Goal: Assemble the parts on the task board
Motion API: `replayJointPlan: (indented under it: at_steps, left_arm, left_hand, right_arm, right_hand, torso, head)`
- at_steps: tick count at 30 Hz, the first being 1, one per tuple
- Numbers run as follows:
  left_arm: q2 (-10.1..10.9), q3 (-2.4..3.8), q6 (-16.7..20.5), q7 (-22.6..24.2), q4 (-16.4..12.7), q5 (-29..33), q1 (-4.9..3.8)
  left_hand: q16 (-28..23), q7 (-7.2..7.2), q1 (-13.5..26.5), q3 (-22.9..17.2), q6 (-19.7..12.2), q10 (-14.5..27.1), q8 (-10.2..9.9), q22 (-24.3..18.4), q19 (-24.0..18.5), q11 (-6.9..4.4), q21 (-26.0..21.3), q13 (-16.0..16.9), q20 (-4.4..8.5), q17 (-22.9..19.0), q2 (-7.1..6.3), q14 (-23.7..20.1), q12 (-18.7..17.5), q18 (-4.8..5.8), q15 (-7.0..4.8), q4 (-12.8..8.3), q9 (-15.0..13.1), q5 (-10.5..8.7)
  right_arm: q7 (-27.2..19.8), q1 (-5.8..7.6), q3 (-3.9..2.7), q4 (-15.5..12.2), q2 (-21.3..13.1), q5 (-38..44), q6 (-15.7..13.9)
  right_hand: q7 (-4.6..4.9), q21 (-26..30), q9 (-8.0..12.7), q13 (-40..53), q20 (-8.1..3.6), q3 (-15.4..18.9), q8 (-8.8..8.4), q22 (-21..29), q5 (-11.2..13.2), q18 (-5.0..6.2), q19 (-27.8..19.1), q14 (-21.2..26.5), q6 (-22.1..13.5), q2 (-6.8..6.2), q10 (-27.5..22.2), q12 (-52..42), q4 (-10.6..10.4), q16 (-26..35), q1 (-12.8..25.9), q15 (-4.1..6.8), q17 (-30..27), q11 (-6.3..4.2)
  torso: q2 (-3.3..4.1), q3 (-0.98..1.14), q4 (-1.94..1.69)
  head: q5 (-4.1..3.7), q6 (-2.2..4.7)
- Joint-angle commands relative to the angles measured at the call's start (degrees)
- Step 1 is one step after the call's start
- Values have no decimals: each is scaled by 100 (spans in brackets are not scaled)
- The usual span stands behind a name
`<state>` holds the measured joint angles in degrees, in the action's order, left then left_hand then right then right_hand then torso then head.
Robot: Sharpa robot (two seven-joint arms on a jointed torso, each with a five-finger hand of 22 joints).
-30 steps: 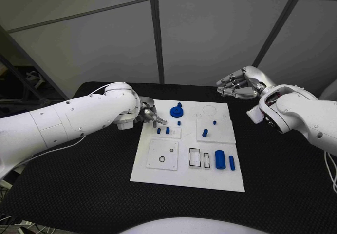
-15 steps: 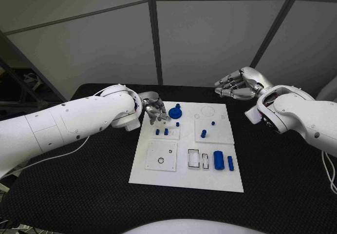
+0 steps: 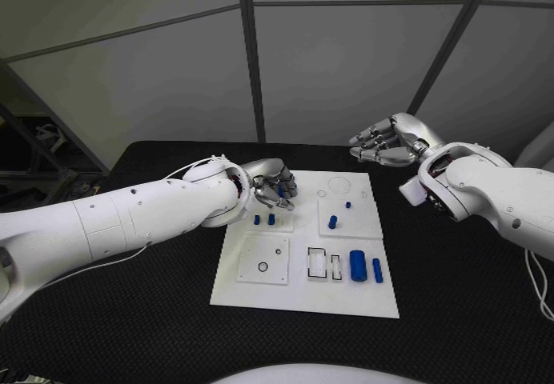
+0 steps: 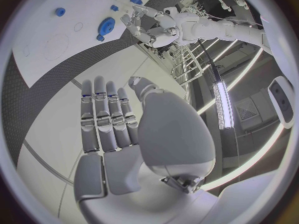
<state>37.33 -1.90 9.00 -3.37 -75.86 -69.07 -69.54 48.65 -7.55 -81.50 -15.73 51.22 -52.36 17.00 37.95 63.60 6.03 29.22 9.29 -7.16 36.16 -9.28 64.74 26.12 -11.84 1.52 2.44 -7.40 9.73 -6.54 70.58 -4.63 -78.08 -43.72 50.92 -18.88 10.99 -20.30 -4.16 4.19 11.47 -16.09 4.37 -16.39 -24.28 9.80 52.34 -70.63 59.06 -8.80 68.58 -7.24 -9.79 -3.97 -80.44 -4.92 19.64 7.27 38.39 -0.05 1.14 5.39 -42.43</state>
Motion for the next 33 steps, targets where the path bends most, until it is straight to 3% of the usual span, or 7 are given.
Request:
replayJointPlan:
  at_steps: [1,6,10,17,33]
  left_arm:
    - [-96,-36,152,308,129,-845,-5]
    - [-233,-73,128,264,284,-1084,-4]
    - [-322,-83,61,197,384,-1200,-4]
    - [-436,-87,2,89,522,-1316,-4]
    - [-537,-87,-407,-80,640,-1360,-4]
  left_hand:
    - [276,-6,-17,-10,66,-49,-83,85,100,-17,110,-105,6,42,-70,70,-51,144,2,-43,70,-12]
    - [709,4,-3,-25,156,-84,-181,238,206,-31,286,-244,19,121,-74,144,-85,146,-11,-41,159,-8]
    - [1349,25,11,-68,267,-152,-244,415,286,-40,478,-360,31,588,-77,394,-105,145,-10,-35,224,-7]
    - [1985,39,0,-189,406,-235,-301,659,343,-41,726,-488,32,1086,-73,676,-144,151,-29,-43,285,1]
    - [2542,0,18,-499,594,-487,-386,1289,482,-84,1378,-554,53,1514,-110,928,-251,211,-51,-70,333,-1]
  right_arm:
    - [-63,9,-3,-20,11,41,-33]
    - [-64,8,-3,-19,25,44,-31]
    - [-64,8,-3,-13,38,45,-28]
    - [-62,7,-2,-12,45,46,-22]
    - [-58,7,-2,-5,66,46,-1]
  right_hand:
    - [6,40,-7,-6,0,-13,10,6,-36,64,47,44,-13,32,-45,12,17,30,-14,15,-7,-9]
    - [7,40,-7,-6,0,-13,10,6,-36,64,47,45,-13,31,-45,12,18,30,-14,15,-8,-9]
    - [8,41,-7,-6,0,-13,9,7,-35,63,47,45,-14,29,-46,13,19,30,-14,14,-8,-8]
    - [8,41,-7,-6,0,-13,9,7,-35,63,47,45,-14,29,-46,13,19,30,-14,14,-8,-8]
    - [11,44,-6,-7,1,-12,8,9,-34,63,49,46,-17,26,-47,13,19,30,-12,13,-10,-6]
  torso:
    - [2,2,7]
    - [4,1,5]
    - [-1,3,4]
    - [2,3,5]
    - [-2,8,2]
  head:
    - [2,1]
    - [-7,6]
    - [-3,-5]
    - [-5,3]
    - [-2,-19]
